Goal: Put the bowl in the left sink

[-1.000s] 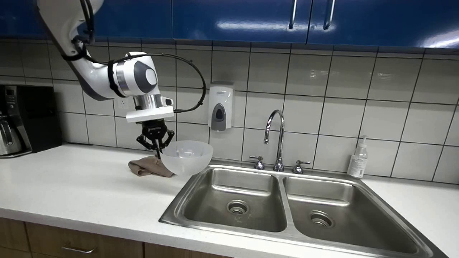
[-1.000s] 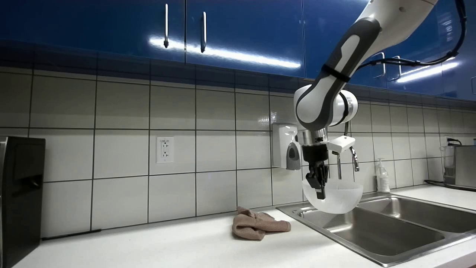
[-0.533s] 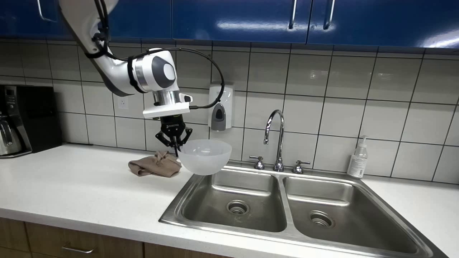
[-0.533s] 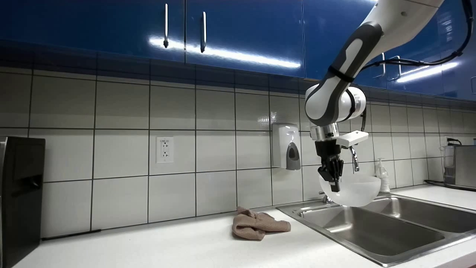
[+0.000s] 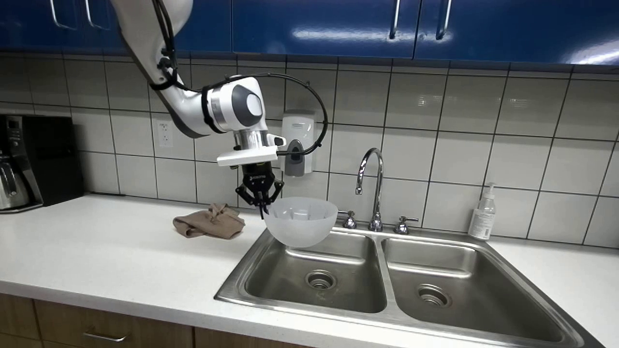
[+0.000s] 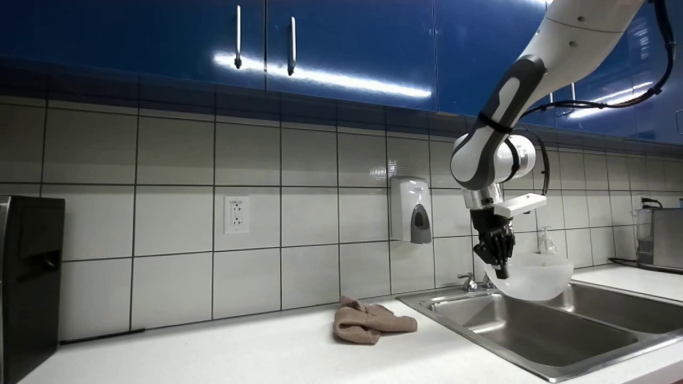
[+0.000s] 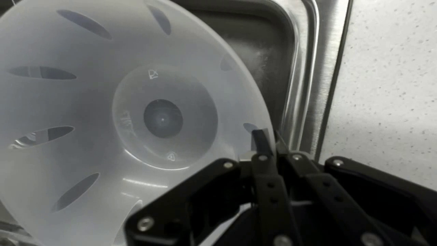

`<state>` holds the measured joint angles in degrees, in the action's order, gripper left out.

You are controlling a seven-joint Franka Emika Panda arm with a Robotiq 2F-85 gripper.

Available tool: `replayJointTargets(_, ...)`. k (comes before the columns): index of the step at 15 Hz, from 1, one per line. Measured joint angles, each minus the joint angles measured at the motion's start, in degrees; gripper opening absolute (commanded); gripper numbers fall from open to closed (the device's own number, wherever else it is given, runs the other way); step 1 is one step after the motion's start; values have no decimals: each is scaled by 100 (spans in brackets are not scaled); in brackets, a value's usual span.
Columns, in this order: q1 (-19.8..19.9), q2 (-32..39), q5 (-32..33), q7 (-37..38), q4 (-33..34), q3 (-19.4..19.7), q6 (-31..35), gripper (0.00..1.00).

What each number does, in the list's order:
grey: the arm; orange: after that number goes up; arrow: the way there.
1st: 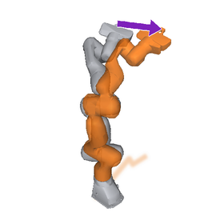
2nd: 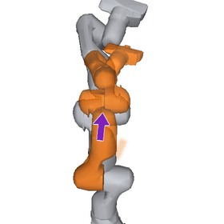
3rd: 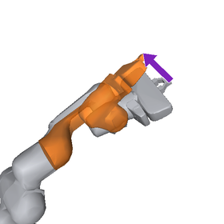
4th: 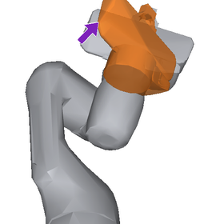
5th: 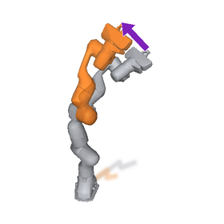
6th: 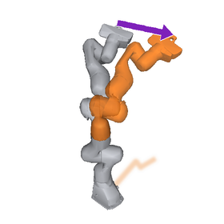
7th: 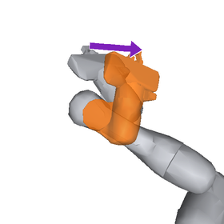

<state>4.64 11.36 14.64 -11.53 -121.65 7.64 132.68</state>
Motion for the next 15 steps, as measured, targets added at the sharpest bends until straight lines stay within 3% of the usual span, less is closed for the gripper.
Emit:
replayJointTargets(9,347,970,-48,267,823,258,31,1)
replayJointTargets(15,445,1876,-580,267,1509,257,130,1)
